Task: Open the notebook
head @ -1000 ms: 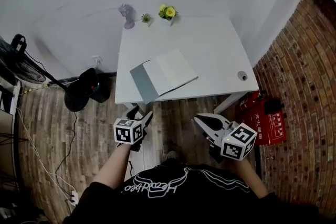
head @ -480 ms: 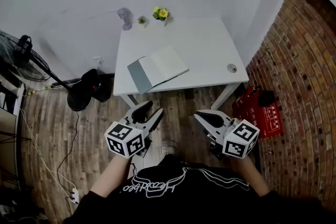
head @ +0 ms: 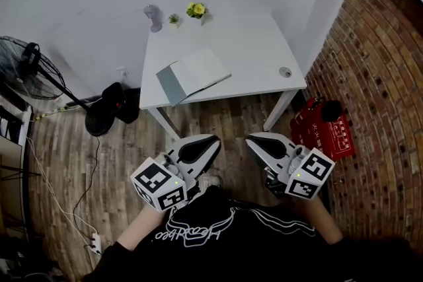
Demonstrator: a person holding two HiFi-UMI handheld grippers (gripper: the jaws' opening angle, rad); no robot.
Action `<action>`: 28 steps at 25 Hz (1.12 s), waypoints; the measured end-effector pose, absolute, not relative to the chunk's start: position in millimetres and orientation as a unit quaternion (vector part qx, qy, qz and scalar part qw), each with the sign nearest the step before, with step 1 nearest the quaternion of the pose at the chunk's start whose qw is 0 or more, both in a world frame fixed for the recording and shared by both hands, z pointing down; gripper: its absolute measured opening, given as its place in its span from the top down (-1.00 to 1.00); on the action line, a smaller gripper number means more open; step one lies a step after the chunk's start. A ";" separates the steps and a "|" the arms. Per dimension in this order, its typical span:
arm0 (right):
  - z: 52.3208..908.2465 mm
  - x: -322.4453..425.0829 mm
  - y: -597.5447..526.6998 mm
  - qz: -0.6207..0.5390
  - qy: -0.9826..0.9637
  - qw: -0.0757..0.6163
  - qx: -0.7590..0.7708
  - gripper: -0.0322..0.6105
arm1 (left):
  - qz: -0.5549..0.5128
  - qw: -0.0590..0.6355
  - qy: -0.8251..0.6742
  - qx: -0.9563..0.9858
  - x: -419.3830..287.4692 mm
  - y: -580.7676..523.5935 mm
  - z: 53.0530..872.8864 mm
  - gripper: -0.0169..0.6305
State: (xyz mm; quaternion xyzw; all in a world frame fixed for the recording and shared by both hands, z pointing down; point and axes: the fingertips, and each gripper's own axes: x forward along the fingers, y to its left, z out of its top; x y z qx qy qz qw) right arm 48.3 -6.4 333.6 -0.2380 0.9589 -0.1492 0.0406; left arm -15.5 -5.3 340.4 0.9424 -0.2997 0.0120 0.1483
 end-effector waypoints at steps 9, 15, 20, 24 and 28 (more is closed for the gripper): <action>322.4 43.4 19.4 -0.127 0.967 0.049 -0.218 0.89 | 0.026 0.130 -0.298 0.945 -11.7 22.7 329.8 0.81; 327.5 42.7 24.0 -0.132 0.966 0.044 -0.219 0.89 | 0.026 0.131 -0.302 0.944 -14.6 26.5 331.2 0.81; 339.1 42.7 23.4 -0.139 0.963 0.035 -0.227 0.89 | 0.027 0.138 -0.300 0.944 -18.6 26.7 340.5 0.81; 350.8 37.3 19.1 -0.147 0.961 0.025 -0.231 0.89 | 0.036 0.141 -0.308 0.940 -27.8 20.4 351.7 0.81; 355.8 29.8 10.8 -0.150 0.961 0.020 -0.232 0.89 | 0.037 0.145 -0.312 0.938 -37.6 11.4 355.1 0.81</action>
